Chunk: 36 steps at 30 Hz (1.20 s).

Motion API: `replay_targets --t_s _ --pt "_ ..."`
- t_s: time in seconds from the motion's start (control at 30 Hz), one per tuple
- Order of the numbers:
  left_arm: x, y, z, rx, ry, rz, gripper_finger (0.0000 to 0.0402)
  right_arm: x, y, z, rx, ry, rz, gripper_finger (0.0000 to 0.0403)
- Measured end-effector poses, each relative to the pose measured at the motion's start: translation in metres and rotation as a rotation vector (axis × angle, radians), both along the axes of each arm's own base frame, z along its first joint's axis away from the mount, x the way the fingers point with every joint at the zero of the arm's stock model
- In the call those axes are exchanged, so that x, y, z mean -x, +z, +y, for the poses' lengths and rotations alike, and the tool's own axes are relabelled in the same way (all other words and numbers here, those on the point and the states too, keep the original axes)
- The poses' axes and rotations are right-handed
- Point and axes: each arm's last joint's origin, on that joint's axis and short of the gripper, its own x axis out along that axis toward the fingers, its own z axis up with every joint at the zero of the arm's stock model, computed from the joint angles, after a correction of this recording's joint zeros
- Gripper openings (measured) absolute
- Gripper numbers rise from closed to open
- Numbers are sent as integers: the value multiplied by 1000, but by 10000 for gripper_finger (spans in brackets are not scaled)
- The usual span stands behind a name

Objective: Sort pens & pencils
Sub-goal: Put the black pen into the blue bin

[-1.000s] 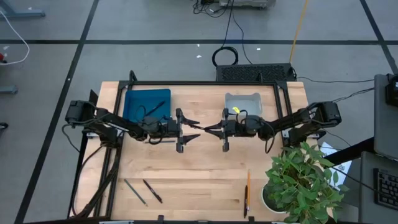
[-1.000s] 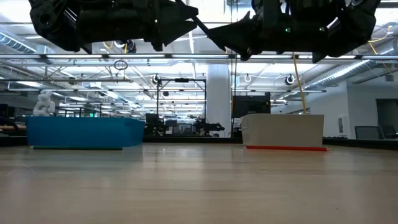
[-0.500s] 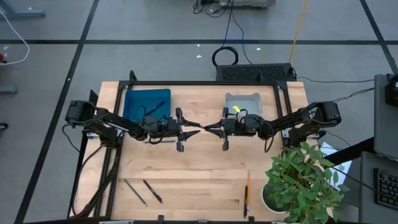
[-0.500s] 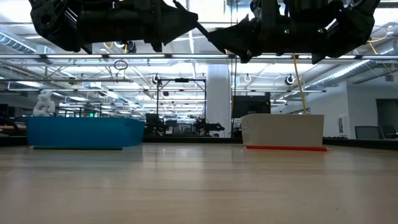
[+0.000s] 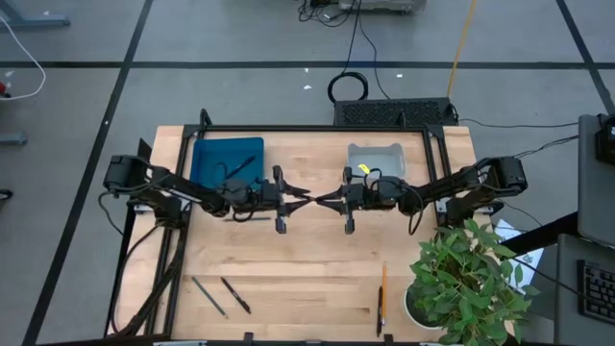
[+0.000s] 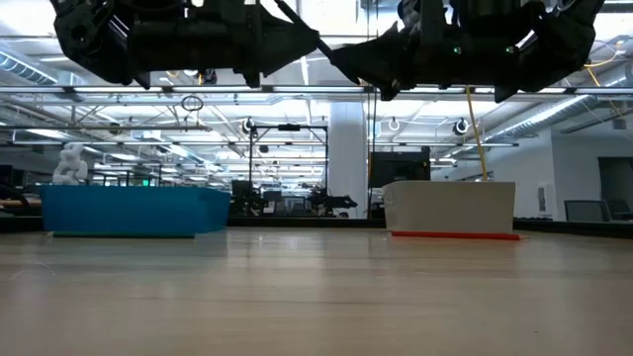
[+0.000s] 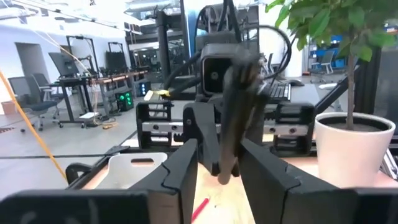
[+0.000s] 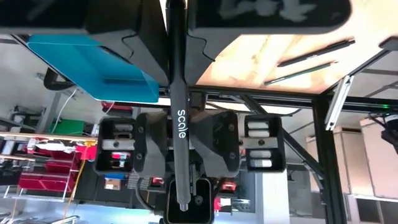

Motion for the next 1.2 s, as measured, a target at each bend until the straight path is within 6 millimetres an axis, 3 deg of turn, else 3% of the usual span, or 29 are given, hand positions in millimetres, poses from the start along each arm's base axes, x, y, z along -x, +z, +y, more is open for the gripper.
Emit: replay_targets --t_s 0.23,0.33,0.73,1.2 --pt "-25 -5 -1 0 -11 30 120 0 -2 0 -2 2 19 17" --pt "-27 -7 -1 -2 -12 59 120 0 -3 0 -2 2 26 17" --pt "-3 3 0 -5 -9 56 120 0 -2 -1 -13 -3 21 17" --pt "-2 6 1 2 3 26 119 0 -1 -1 -17 -3 15 17"
